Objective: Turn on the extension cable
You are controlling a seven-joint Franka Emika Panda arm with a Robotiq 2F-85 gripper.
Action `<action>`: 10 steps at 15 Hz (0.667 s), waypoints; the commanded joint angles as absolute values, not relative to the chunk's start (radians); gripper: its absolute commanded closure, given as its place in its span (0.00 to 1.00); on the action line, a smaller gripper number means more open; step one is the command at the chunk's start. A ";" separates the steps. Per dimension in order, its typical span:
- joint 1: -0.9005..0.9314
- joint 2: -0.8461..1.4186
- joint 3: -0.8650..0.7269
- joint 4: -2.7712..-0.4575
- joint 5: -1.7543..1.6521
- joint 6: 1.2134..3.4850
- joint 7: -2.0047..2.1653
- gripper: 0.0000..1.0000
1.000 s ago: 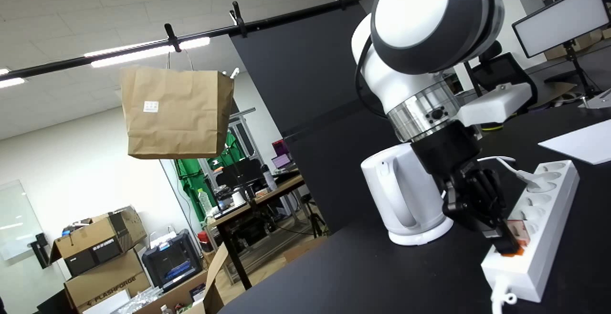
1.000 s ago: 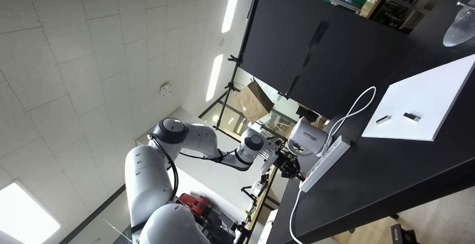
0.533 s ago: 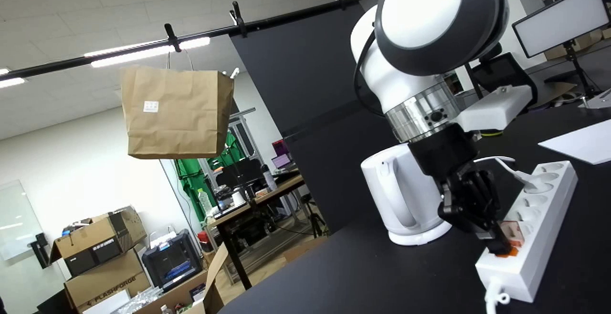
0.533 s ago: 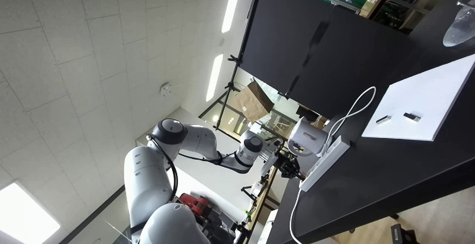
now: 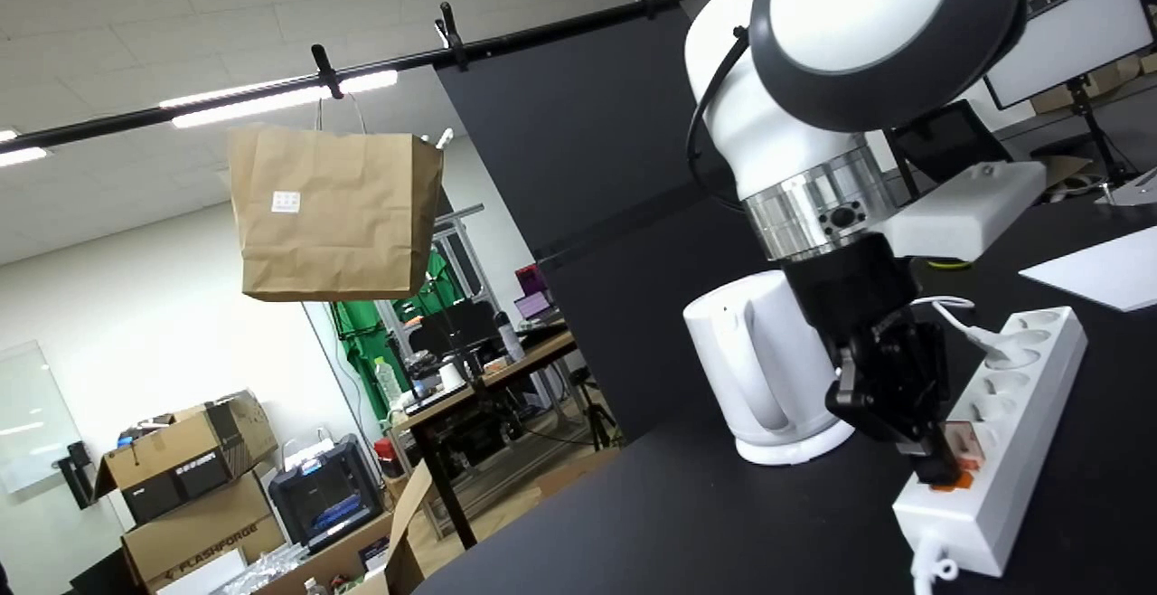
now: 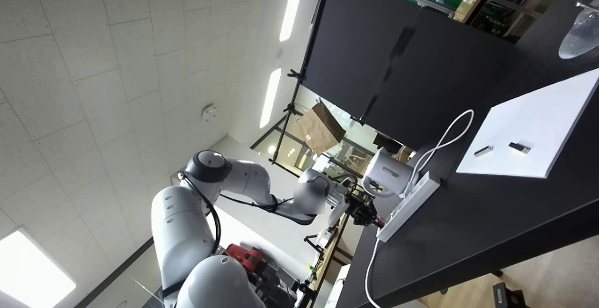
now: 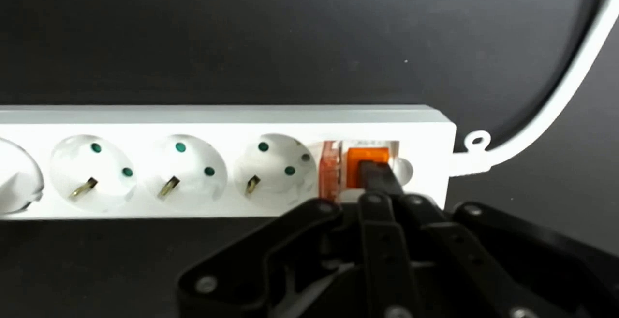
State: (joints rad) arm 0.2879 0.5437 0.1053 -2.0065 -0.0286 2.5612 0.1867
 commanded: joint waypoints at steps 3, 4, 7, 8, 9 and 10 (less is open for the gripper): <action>0.376 0.449 0.019 -2.157 -0.091 2.766 0.369 1.00; 0.397 0.440 -0.004 -2.177 -0.107 2.798 0.396 1.00; 0.464 0.413 -0.078 -2.231 -0.152 2.857 0.471 1.00; 0.483 0.404 -0.099 -2.244 -0.163 2.864 0.491 1.00; 0.487 0.394 -0.104 -2.256 -0.160 2.856 0.495 1.00; 0.491 0.386 -0.107 -2.263 -0.159 2.845 0.498 1.00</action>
State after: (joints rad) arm 0.4590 0.4473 -0.0713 -2.2013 -0.1313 2.8511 0.4320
